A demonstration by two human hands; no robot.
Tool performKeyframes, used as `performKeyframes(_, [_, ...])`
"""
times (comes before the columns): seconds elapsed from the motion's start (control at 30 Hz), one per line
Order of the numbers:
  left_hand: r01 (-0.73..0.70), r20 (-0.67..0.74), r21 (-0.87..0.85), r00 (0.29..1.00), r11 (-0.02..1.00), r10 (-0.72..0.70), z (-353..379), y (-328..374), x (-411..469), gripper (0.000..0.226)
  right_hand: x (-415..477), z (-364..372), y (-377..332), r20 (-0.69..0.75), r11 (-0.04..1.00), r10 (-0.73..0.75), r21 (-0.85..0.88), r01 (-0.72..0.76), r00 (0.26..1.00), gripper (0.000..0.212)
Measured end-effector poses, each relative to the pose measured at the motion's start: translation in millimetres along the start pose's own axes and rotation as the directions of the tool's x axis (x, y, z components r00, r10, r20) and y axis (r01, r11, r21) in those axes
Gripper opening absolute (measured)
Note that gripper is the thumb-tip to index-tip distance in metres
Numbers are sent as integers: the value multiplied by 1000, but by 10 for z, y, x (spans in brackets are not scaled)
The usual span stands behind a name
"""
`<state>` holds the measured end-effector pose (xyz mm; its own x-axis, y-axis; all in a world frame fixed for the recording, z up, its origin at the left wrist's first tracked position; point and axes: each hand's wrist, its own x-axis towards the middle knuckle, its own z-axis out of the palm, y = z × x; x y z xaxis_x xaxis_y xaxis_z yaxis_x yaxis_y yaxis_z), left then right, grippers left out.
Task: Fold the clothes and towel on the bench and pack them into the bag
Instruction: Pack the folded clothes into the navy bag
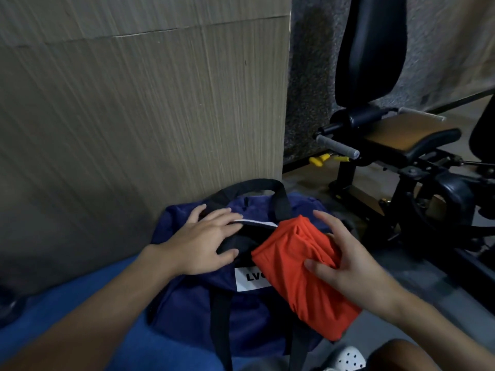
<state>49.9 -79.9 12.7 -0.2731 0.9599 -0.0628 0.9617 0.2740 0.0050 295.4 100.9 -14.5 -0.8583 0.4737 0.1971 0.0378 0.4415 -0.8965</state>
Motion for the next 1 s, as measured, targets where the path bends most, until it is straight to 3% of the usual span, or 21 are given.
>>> performKeyframes(0.23, [48,-88,-148,994,988,-61,-329,-63,127,78,126,269,4,-162,983,42,182,-12,986,69])
performKeyframes(0.4, [10,-182,-309,981,951,-69,-453,-182,238,83,335,657,-33,-191,920,158,384,-74,969,64])
performKeyframes(0.63, [-11,-241,-425,965,905,-101,-549,-226,356,86,973,1159,-215,-308,867,257,492,-78,916,46])
performKeyframes(0.73, [-13,-252,-460,961,888,-116,-582,-237,378,86,1201,1292,-153,-348,920,304,348,-180,887,49])
performKeyframes(0.87, [-12,-241,-466,964,885,-114,-523,-300,352,86,1262,1344,-12,-357,948,257,-88,-307,898,55])
performKeyframes(0.93, [-7,-234,-455,966,890,-112,-506,-319,337,85,1234,1333,21,-357,933,186,-228,-279,915,60])
performKeyframes(1.0, [0,-219,-419,970,908,-101,-492,-327,325,85,1157,1315,3,-376,920,20,-357,-165,927,64])
